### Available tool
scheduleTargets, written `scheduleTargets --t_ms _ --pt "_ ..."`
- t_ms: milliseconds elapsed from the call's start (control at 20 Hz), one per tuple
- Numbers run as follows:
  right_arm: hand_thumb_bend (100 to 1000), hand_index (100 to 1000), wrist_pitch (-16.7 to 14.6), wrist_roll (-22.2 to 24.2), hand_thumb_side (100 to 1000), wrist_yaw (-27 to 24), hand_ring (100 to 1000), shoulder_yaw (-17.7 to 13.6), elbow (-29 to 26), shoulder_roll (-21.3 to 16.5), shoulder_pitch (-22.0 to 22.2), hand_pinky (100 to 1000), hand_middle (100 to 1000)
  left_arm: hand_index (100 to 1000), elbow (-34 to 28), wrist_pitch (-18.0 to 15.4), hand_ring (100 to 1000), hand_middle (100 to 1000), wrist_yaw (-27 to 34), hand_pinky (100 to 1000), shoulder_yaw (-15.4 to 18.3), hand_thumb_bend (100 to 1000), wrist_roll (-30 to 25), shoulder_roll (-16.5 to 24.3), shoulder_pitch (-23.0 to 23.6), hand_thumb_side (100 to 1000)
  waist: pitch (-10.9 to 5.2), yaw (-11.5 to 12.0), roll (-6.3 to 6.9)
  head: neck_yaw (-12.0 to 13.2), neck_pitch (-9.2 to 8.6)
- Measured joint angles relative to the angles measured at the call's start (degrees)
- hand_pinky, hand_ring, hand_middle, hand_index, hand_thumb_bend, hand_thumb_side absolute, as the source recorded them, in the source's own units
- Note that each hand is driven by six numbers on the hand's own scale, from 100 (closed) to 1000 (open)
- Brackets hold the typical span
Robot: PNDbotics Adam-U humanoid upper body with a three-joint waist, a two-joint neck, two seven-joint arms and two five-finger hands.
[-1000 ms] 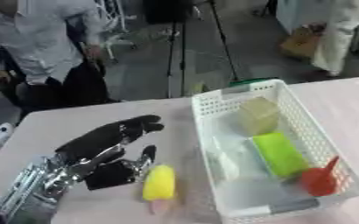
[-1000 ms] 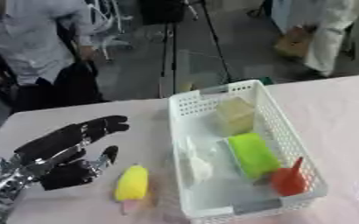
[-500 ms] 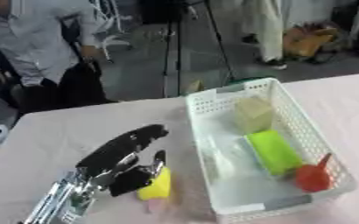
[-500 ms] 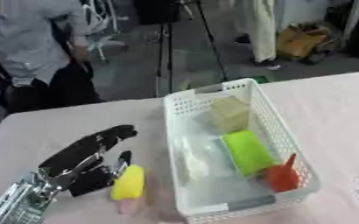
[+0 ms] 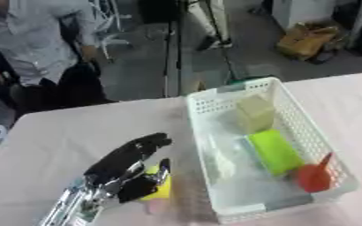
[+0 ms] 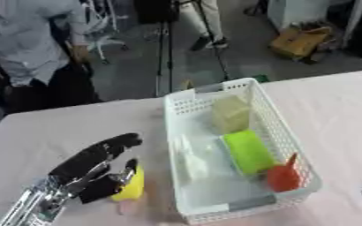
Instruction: Pick up objects on the table and place them in the box.
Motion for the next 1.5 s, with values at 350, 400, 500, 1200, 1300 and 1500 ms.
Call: scheduleTargets --t_ms 350,400,500,1200,1300,1500 --pt "100 815 0.01 0.01 1000 -0.07 870 0.33 0.0 0.0 -0.02 910 707 1000 -2.39 5.31 1000 1000 -6.0 1000 1.53 384 -4.57 -1.64 1.06 1000 -0.01 -0.71 -0.11 0.97 0.41" --pt "100 814 0.01 0.01 1000 -0.08 870 0.34 0.0 0.01 -0.02 910 706 1000 -2.39 6.07 1000 1000 -6.86 1000 1.53 408 -5.3 -2.16 1.24 1000 -0.01 -0.81 -0.11 1.07 0.54" --pt "100 814 0.01 0.02 1000 -0.11 870 0.36 0.0 0.01 -0.03 910 706 1000 -2.38 7.15 1000 1000 -8.58 1000 1.65 415 -6.77 -3.33 1.64 1000 -0.01 -1.09 -0.16 1.41 0.56" --pt "100 799 -0.01 0.04 1000 -0.49 869 0.68 0.0 0.19 -0.49 911 700 1000 -1.11 3.17 1000 1000 -21.35 1000 3.28 547 -16.21 -7.14 2.51 1000 0.0 -1.87 -0.99 2.14 0.53" --pt "100 798 -0.01 0.05 1000 -0.5 869 0.68 0.0 0.19 -0.49 911 699 1000 -1.22 3.01 1000 1000 -23.26 1000 3.5 538 -15.74 -7.39 2.53 1000 0.01 -1.89 -1.1 2.15 0.51" --pt "100 796 -0.03 0.07 1000 -0.5 869 0.68 0.0 0.24 -0.5 911 698 1000 -0.82 3.38 1000 1000 -25.98 1000 3.94 539 -13.95 -8.04 2.77 1000 0.04 -1.97 -1.18 2.17 0.47"
